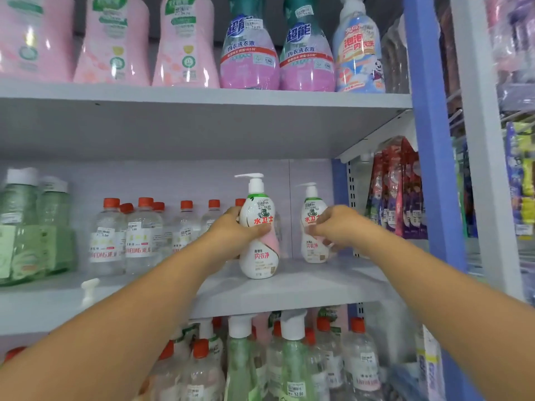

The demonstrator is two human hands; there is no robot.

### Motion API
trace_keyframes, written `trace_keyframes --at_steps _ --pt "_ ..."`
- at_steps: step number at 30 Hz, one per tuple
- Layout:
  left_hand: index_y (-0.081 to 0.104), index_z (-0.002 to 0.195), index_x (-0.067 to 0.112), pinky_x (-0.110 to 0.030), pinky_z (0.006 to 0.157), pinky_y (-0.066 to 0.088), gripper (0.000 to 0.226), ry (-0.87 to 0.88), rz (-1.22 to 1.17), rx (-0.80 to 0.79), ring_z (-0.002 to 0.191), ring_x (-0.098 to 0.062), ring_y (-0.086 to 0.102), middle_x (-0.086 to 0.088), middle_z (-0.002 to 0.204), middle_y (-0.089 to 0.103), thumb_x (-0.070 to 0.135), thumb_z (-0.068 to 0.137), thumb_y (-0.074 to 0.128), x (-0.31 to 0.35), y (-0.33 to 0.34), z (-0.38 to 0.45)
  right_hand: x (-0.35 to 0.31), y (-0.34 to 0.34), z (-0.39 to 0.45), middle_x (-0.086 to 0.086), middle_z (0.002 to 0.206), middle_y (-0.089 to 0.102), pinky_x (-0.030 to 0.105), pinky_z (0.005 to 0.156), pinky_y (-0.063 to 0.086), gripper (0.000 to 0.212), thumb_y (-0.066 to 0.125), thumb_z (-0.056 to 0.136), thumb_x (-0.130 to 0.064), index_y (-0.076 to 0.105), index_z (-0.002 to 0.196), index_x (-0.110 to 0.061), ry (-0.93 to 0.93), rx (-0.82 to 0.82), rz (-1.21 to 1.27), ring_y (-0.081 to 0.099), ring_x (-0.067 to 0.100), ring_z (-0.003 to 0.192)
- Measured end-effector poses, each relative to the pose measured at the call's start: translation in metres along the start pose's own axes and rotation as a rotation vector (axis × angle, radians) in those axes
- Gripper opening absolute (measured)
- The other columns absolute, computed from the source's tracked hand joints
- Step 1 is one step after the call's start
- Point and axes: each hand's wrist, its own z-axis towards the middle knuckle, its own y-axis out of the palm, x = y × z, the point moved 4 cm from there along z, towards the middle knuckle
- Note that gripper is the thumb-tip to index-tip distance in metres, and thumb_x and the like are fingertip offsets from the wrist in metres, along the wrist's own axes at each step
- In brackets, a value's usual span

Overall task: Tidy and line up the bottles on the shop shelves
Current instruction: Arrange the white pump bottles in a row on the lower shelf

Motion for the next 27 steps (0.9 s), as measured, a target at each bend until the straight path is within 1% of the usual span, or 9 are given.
trace_keyframes --at_steps 3,5,7,13,17,20,22,25,27 --pt "0.060 0.116 0.038 -0.035 0.066 0.062 0.036 -0.014 -0.025 -0.009 0.087 -0.014 0.077 0.007 0.108 0.075 0.035 0.087 0.082 -0.004 -0.013 -0.006 0.006 -0.013 0.024 0.004 0.100 0.059 0.035 0.070 0.051 0.068 0.083 0.082 -0.046 0.053 0.129 -0.007 0.062 0.121 0.002 0.059 0.022 0.086" --pt "0.061 0.122 0.038 -0.033 0.065 0.062 0.039 -0.019 -0.064 -0.006 0.089 -0.016 0.078 0.005 0.112 0.074 0.035 0.088 0.080 -0.008 -0.021 -0.014 0.011 -0.004 0.038 0.010 0.118 0.063 0.041 0.086 0.054 0.076 0.086 0.078 -0.048 0.051 0.131 -0.007 0.127 0.040 0.088 0.061 0.029 0.103" --pt "0.059 0.133 0.037 -0.031 0.065 0.061 0.047 -0.037 -0.121 0.005 0.088 -0.014 0.078 0.007 0.111 0.077 0.035 0.090 0.078 -0.012 -0.025 -0.024 0.016 0.005 0.047 0.014 0.123 0.066 0.050 0.097 0.055 0.066 0.086 0.078 -0.045 0.056 0.125 -0.010 0.160 -0.044 0.121 0.064 0.034 0.109" --pt "0.064 0.124 0.044 -0.030 0.073 0.057 0.036 0.059 -0.084 0.046 0.096 -0.010 0.077 0.011 0.113 0.077 0.042 0.090 0.076 0.007 -0.055 -0.071 0.006 0.013 0.033 0.015 0.118 0.071 0.053 0.084 0.062 0.040 0.077 0.091 -0.027 0.062 0.122 -0.007 0.091 -0.127 0.130 0.070 0.033 0.100" --pt "0.070 0.119 0.045 -0.035 0.075 0.065 0.027 0.168 -0.094 0.102 0.100 -0.014 0.077 0.009 0.114 0.078 0.038 0.093 0.074 0.016 -0.090 -0.132 -0.033 0.018 -0.028 0.001 0.104 0.078 0.040 0.067 0.066 0.027 0.077 0.091 -0.027 0.067 0.114 -0.017 -0.074 -0.241 0.205 0.077 0.018 0.087" --pt "0.070 0.124 0.044 -0.029 0.068 0.063 0.037 0.199 -0.083 0.190 0.100 -0.016 0.077 0.007 0.119 0.077 0.046 0.088 0.077 0.000 -0.122 -0.197 -0.061 0.022 -0.093 -0.010 0.096 0.080 0.029 0.058 0.063 0.028 0.081 0.082 -0.038 0.073 0.106 -0.026 -0.250 -0.253 0.314 0.077 0.009 0.082" --pt "0.070 0.126 0.042 -0.027 0.063 0.060 0.054 0.151 -0.094 0.288 0.095 -0.017 0.078 0.005 0.117 0.078 0.057 0.076 0.083 -0.026 -0.143 -0.241 -0.072 0.027 -0.142 -0.014 0.097 0.080 0.029 0.062 0.064 0.044 0.083 0.063 -0.053 0.078 0.101 -0.030 -0.418 -0.252 0.425 0.077 0.007 0.086" --pt "0.067 0.131 0.041 -0.036 0.067 0.062 0.069 0.027 -0.096 0.419 0.099 -0.022 0.078 0.002 0.119 0.077 0.058 0.067 0.086 -0.076 -0.171 -0.294 -0.076 0.056 -0.201 -0.019 0.098 0.079 0.044 0.074 0.063 0.064 0.080 0.045 -0.078 0.074 0.103 -0.050 -0.550 -0.238 0.532 0.077 0.006 0.087" --pt "0.064 0.135 0.042 -0.041 0.073 0.063 0.073 -0.043 -0.066 0.510 0.104 -0.025 0.077 0.003 0.122 0.077 0.057 0.067 0.085 -0.107 -0.188 -0.324 -0.067 0.091 -0.232 -0.021 0.100 0.078 0.044 0.080 0.060 0.063 0.082 0.048 -0.070 0.072 0.107 -0.052 -0.586 -0.320 0.598 0.076 0.003 0.089"
